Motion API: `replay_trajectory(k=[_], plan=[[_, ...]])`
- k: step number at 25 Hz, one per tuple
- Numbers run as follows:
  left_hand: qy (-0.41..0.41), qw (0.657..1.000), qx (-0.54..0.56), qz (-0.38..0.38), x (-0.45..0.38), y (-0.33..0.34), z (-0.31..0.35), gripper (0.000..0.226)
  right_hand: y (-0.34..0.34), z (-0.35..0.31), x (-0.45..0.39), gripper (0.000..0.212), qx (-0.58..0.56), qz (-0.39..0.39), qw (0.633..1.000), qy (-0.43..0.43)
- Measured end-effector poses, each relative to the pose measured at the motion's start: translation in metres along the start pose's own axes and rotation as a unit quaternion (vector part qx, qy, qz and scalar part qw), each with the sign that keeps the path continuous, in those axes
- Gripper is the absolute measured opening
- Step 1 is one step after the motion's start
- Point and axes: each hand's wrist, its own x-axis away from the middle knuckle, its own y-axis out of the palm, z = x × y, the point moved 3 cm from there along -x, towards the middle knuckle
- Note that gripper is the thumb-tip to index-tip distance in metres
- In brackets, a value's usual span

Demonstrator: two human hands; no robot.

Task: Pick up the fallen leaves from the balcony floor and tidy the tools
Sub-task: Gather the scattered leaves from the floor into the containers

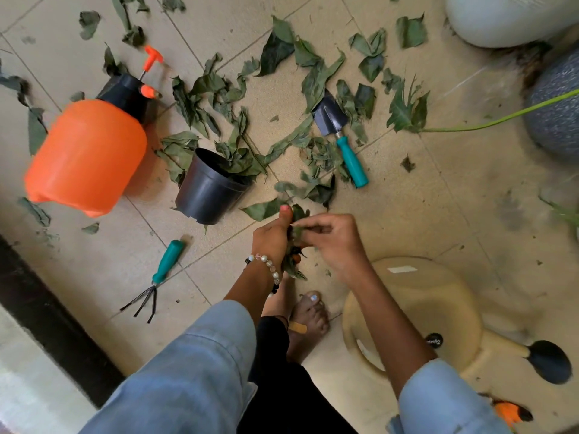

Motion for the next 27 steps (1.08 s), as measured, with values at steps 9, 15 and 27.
replay_trajectory(k=[9,15,27], plan=[[-0.099,0.988,0.099,0.061,-0.012,-0.053,-0.019,0.034,0.038,-0.025,-0.006,0.017,0.424,-0.258,0.860,-0.122],[-0.106,0.971,0.162,0.141,-0.131,-0.099,-0.120,0.053,0.018,-0.015,-0.075,0.016,0.649,-0.046,0.752,-0.107],[-0.106,0.981,0.137,0.083,-0.048,-0.112,-0.013,0.047,0.098,0.045,-0.076,0.044,0.732,-0.083,0.603,-0.306]])
